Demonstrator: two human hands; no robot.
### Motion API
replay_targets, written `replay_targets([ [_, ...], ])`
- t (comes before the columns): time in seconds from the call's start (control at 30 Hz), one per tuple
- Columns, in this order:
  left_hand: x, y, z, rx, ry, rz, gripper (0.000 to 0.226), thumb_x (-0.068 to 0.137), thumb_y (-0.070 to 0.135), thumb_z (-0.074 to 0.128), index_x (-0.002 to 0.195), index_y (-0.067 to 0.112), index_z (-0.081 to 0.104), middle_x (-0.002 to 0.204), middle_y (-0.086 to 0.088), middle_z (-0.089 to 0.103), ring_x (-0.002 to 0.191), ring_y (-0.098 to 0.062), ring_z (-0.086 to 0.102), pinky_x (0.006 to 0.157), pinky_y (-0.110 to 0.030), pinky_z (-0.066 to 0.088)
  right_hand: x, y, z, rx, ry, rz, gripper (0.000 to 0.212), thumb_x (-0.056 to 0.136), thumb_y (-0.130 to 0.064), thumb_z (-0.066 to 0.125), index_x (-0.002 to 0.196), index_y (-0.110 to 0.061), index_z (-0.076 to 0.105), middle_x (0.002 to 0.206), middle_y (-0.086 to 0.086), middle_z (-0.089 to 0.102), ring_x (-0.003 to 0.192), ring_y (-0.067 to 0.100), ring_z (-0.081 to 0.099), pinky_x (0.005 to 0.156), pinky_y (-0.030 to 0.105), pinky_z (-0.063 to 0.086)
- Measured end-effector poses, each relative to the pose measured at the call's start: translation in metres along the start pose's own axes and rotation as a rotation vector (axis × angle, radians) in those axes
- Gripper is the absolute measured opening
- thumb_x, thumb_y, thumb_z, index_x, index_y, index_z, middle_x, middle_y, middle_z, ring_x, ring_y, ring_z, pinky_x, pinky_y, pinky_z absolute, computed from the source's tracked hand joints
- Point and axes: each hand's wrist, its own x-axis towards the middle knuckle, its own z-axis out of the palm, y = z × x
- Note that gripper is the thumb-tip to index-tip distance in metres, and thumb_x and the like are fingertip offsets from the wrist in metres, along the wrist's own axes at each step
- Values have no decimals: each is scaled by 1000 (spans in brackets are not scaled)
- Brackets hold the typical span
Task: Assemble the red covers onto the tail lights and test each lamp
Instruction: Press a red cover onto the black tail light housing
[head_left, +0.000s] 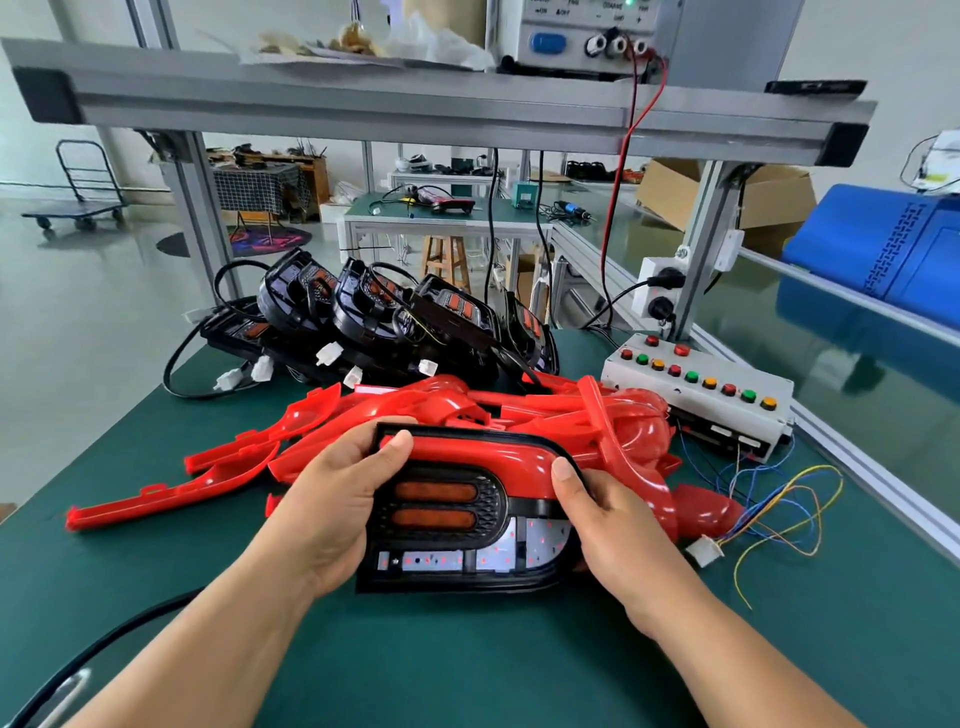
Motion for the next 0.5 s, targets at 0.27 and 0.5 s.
replay_targets([
  [0.27,4,-1,-3,18,41,-10,25,93,17,51,110,1,61,102,-33,67,86,-50,68,63,-57,56,2,4,2,-82,27,-57,65,70,-78,35,89,-24,65,85,-13,69,78,-11,58,60,8,40],
  [0.5,6,-4,-1,55,83,-12,23,98,16,49,110,1,61,99,-30,69,83,-47,69,61,-54,56,4,3,3,-110,44,-47,63,69,-80,35,67,-19,52,55,-19,54,53,0,47,51,17,33],
])
